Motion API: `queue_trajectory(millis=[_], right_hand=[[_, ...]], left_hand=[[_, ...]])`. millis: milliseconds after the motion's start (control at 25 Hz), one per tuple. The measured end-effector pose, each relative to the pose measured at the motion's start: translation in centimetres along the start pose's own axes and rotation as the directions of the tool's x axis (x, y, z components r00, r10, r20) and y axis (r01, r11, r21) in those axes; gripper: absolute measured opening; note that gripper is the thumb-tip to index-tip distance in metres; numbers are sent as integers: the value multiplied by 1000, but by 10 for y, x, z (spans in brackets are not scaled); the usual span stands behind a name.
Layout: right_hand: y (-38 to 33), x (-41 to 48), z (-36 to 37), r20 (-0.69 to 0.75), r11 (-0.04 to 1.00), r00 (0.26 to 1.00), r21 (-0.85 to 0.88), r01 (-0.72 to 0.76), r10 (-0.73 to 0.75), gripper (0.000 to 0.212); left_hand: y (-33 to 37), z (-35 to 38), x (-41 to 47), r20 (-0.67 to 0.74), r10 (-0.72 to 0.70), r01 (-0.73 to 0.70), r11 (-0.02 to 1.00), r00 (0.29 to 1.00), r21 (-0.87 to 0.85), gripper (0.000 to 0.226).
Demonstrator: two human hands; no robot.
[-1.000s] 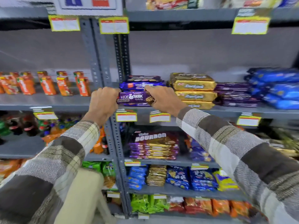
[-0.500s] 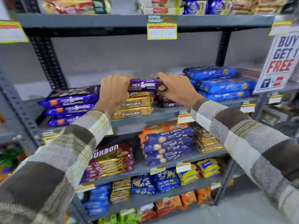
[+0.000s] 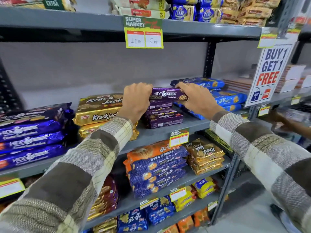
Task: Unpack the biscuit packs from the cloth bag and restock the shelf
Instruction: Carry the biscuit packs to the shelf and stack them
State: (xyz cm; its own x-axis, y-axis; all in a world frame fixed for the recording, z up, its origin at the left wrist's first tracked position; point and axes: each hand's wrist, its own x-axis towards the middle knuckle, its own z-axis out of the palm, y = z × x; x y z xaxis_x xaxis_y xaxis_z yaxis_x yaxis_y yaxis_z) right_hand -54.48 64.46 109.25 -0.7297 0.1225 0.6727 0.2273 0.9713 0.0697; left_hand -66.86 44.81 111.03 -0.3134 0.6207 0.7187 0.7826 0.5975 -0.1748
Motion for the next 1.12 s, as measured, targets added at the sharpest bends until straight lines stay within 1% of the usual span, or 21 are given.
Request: queue_trajectory(millis=[160, 280, 360, 480, 680, 800, 920, 1040, 1120], right_hand=[[23, 9, 30, 22, 996, 1000, 94, 13, -15, 36], [37, 12, 51, 53, 990, 998, 143, 11, -18, 40], [45, 12, 60, 75, 986, 997, 164, 15, -28, 42], [55, 10, 76, 101, 984, 993, 174, 37, -55, 45], [56, 7, 98, 108, 986, 988, 141, 92, -108, 64], [58, 9, 104, 124, 985, 985, 140, 102, -120, 69], [61, 12, 112, 152, 989, 983, 121, 88, -106, 69], [63, 15, 116, 173, 988, 980, 133, 73, -95, 70], [61, 17, 118, 177, 986, 979, 148, 75, -101, 71]], left_hand=[[11, 27, 9, 18, -30, 30, 999, 999, 31, 8], [22, 43, 9, 18, -53, 51, 997, 998, 62, 9], [31, 55, 7, 52, -68, 62, 991, 996, 119, 15], [40, 71, 3, 97, -127, 112, 982, 987, 152, 23], [43, 90, -12, 129, -188, 154, 961, 974, 231, 61], [43, 95, -14, 180, -210, 161, 954, 961, 255, 79], [39, 108, -11, 235, -209, 158, 963, 949, 217, 81], [33, 119, -8, 275, -173, 148, 983, 946, 111, 80], [27, 123, -8, 266, -146, 139, 989, 953, 44, 76]])
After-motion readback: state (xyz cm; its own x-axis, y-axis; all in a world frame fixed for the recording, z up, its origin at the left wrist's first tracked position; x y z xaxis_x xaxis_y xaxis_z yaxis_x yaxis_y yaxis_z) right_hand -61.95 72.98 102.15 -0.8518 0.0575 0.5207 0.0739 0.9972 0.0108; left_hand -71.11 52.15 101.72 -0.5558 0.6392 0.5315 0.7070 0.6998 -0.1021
